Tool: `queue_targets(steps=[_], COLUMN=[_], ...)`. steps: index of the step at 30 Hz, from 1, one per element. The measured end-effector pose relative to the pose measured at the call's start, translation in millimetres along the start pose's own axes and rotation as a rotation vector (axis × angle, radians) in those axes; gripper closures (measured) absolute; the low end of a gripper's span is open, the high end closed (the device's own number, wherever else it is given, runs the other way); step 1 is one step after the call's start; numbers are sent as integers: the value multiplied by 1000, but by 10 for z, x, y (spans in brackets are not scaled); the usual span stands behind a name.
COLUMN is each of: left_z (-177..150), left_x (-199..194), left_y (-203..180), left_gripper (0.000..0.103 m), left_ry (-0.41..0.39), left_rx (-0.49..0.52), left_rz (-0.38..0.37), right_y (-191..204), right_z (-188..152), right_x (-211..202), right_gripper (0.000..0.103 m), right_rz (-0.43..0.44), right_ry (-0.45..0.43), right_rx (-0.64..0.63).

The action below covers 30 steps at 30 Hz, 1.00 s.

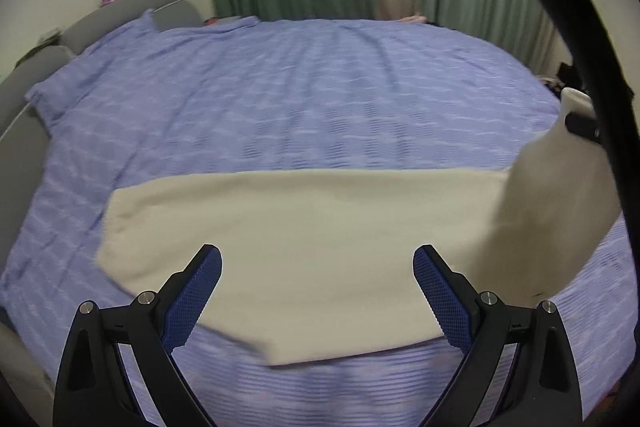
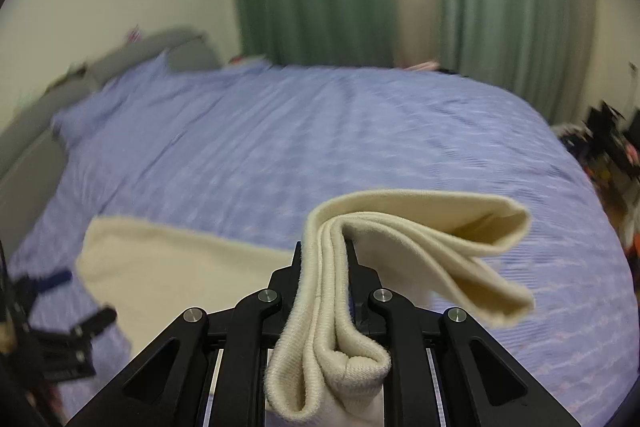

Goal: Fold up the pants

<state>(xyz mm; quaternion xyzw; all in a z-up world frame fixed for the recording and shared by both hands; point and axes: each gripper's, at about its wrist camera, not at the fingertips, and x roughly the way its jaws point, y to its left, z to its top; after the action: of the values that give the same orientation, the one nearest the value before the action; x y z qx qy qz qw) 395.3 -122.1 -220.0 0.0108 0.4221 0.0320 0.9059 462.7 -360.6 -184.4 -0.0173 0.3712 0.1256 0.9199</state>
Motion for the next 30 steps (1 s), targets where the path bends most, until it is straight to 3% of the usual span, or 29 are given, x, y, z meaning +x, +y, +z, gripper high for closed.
queue_targets(steps=[7, 12, 14, 17, 20, 22, 23, 25, 27, 30], left_z=[-260, -460, -490, -439, -364, -289, -249, -167, -116, -110], left_x=[373, 550, 593, 621, 573, 498, 442, 348, 300, 288], left_y=[768, 977, 1012, 1040, 1014, 932, 850, 610, 320, -246], left_gripper=[5, 5, 5, 5, 5, 5, 5, 5, 5, 5], left_ry=[93, 142, 150, 144, 110, 65, 32, -27, -69, -104], left_rx=[-60, -52, -40, -28, 5, 67, 103, 184, 263, 401], left_rz=[-1, -7, -5, -12, -27, -50, -77, -162, -235, -354], right_y=[1241, 1744, 1795, 1780, 1782, 1688, 1595, 1279, 937, 485], right_z=[-413, -797, -899, -910, -794, -737, -715, -743, -830, -986], right_x=[903, 1340, 1450, 1387, 1023, 737, 612, 360, 191, 53], right_gripper=[88, 86, 78, 62, 55, 54, 48, 42, 42, 42], right_rz=[76, 67, 70, 163, 193, 142, 114, 11, -87, -168], right_ry=[227, 350, 392, 411, 324, 252, 223, 187, 182, 205], right_rx=[-168, -278, -282, -212, -213, -195, -162, -74, 14, 127])
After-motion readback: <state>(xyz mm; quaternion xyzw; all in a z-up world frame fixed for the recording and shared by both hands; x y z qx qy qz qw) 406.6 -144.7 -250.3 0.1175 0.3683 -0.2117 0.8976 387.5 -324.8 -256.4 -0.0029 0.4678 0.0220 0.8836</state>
